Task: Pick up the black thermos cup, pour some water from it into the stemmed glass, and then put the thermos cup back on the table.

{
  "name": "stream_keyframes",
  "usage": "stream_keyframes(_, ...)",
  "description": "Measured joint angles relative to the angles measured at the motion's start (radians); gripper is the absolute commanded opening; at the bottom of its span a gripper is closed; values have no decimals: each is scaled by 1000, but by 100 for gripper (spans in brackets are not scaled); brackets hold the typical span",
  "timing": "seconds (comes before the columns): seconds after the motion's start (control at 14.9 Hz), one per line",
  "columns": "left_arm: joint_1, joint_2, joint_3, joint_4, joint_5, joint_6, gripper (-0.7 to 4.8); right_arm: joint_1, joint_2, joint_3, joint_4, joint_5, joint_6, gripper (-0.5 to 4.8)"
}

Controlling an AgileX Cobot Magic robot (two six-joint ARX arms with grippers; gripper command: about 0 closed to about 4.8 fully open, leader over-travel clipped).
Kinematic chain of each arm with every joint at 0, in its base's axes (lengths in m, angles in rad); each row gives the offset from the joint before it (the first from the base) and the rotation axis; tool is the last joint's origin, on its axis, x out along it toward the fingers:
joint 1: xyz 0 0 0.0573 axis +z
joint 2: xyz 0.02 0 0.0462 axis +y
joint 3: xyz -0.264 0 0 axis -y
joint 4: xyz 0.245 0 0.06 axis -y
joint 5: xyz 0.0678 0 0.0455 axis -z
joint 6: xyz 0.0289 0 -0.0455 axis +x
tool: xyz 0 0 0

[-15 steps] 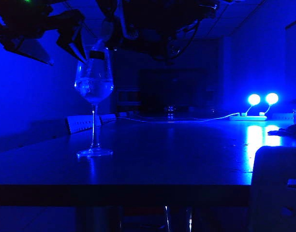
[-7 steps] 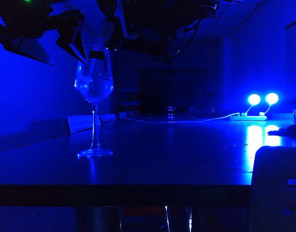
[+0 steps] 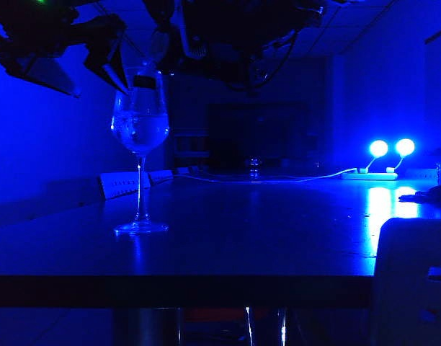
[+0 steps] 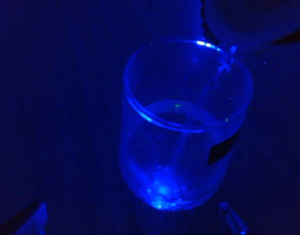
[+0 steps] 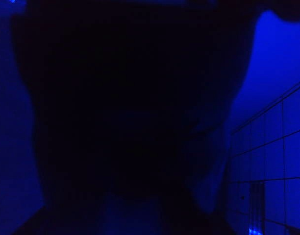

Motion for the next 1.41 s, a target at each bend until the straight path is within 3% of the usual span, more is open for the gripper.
stream_keyframes(1.41, 0, 0, 0, -15, 0, 0, 479, -1, 0, 0, 14, -13, -3, 165)
